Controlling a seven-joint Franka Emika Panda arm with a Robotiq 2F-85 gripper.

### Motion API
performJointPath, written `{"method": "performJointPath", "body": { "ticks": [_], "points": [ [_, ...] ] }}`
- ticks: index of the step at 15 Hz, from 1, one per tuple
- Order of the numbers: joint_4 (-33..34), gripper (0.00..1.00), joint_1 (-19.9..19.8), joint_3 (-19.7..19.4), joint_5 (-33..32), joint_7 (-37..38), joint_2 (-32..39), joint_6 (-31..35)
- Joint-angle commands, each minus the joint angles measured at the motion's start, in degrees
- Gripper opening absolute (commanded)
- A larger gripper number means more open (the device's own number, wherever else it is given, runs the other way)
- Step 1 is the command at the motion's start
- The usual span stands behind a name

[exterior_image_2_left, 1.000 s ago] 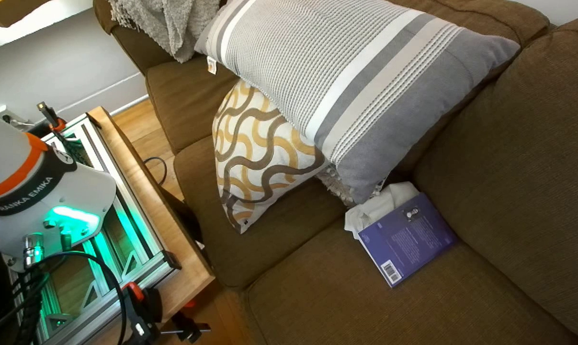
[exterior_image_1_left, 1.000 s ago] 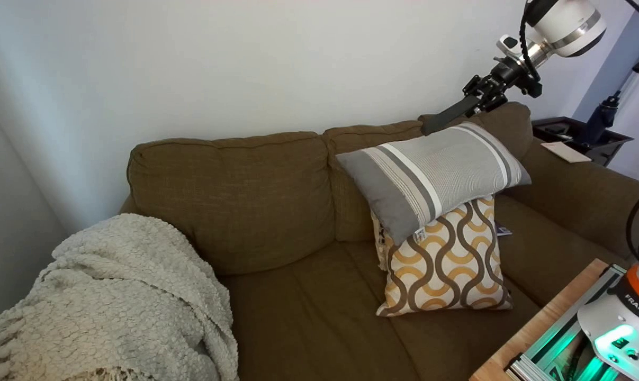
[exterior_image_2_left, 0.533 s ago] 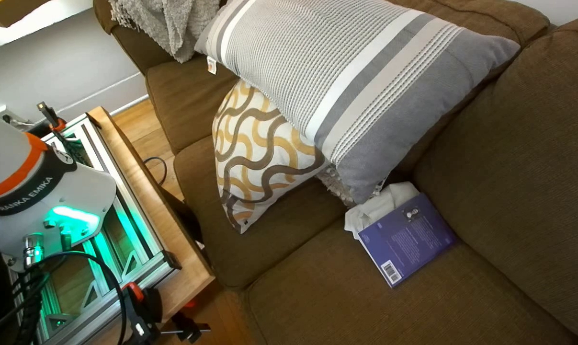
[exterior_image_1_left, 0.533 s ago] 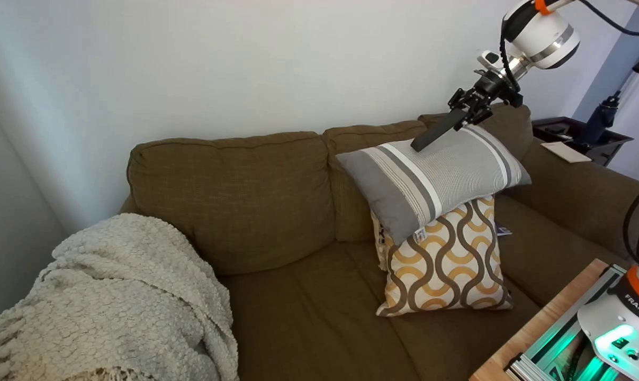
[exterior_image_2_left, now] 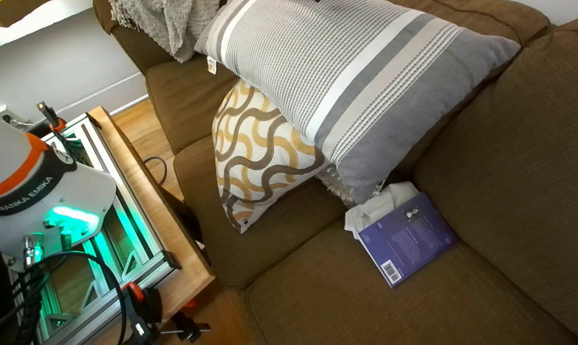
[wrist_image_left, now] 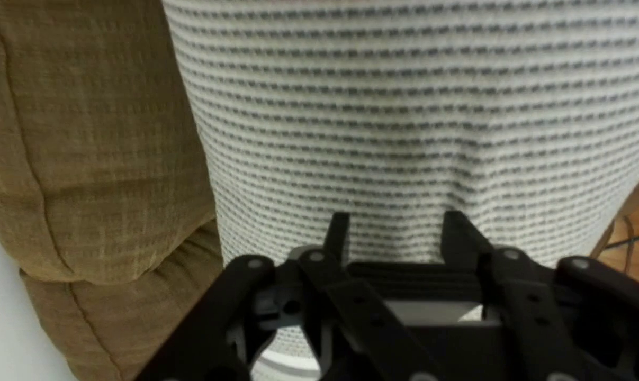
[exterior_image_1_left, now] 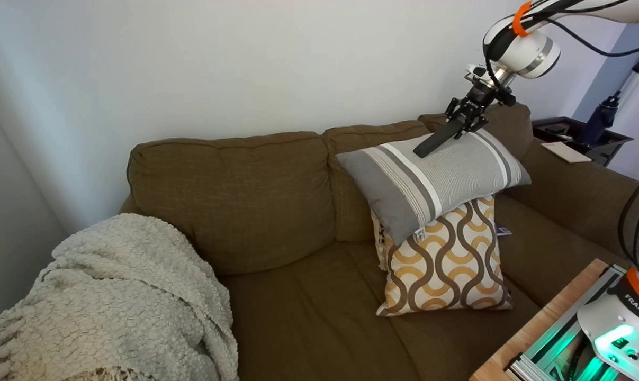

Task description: Pick up the black remote and put it on the gray pillow

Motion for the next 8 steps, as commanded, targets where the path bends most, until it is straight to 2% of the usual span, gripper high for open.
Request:
{"method": "performJointPath", "body": {
  "ticks": [1,2,3,5,6,7,8],
  "points": [
    [-1.6,0.23,0.34,-0.41,-12.63,5.31,0.05,7.28],
    [-2.18,0.73,0.58,-0.63,-17.23,7.93,-0.14,8.76],
    [-2.64,0.74,0.62,-0.72,-20.91,10.08,-0.63,9.62],
    [-3.0,0.88,0.34,-0.4,-25.38,12.99,-2.12,8.44],
    [-3.37,0.95,0.13,-0.03,-26.11,13.16,-3.81,6.73],
    [-3.97,1.0,0.14,0.07,-26.83,14.12,-5.31,7.72],
    [-4.83,1.0,-0.01,0.39,-25.1,14.41,-7.33,8.81]
  ]
}}
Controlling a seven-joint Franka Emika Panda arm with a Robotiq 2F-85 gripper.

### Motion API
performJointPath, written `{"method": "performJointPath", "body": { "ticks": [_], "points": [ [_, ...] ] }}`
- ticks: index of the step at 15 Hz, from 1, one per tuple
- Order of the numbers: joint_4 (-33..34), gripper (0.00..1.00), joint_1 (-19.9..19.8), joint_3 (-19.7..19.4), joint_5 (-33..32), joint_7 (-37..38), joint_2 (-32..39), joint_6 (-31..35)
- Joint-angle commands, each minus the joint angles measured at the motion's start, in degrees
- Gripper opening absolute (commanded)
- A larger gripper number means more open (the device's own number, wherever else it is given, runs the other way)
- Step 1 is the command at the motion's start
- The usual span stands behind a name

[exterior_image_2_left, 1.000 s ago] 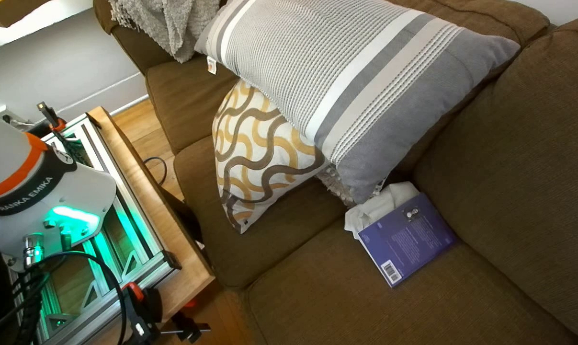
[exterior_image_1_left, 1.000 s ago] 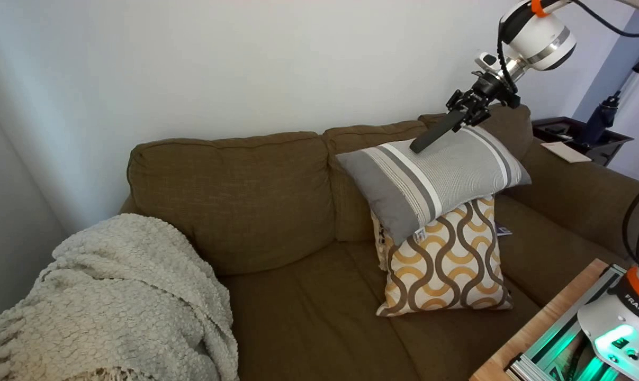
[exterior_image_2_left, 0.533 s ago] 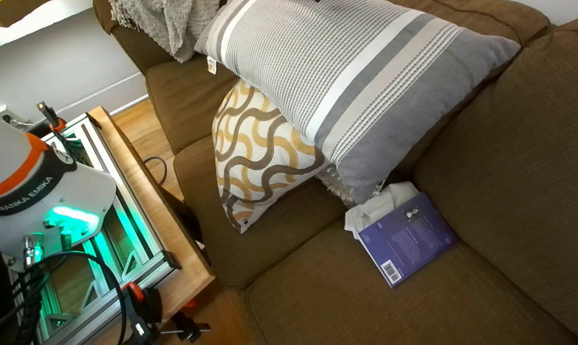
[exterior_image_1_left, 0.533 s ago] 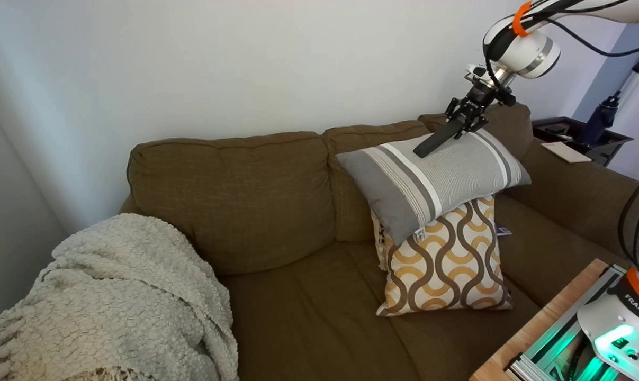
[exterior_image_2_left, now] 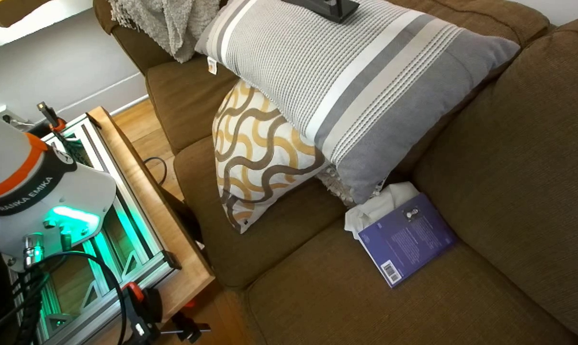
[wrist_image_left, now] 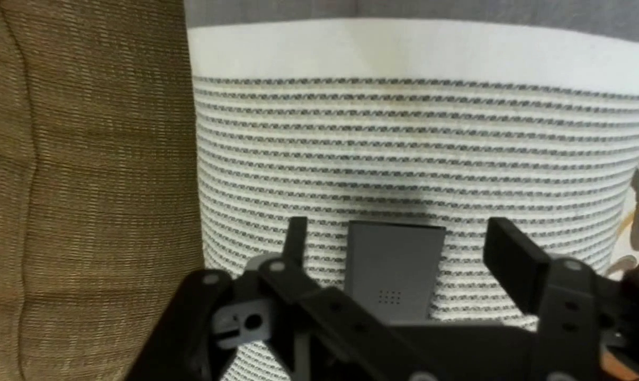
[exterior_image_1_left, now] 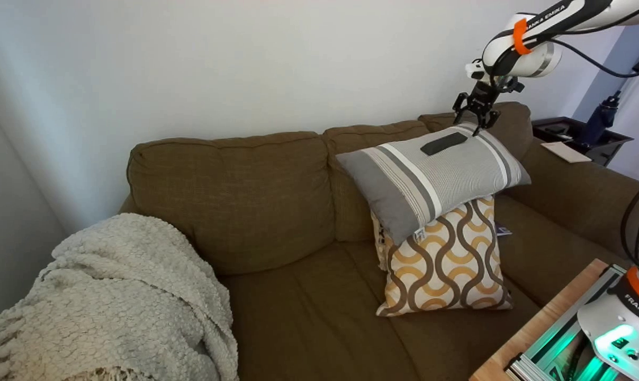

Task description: Pick up the black remote and put it on the gray pillow

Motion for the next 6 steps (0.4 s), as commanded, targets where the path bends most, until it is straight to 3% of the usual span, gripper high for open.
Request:
{"method": "performJointPath", "body": {
  "ticks": [1,4,5,6],
  "points": [
    [-4.62,1.0,-0.27,0.56,1.93,2.36,-8.98,0.82],
    [-6.53,1.0,0.29,-0.48,12.6,1.22,-16.73,-2.52],
    [-2.52,1.0,0.94,-0.57,8.42,1.39,-10.61,-0.95],
    [-3.25,1.0,1.27,-1.02,10.0,1.46,-13.13,-1.93]
  ]
}}
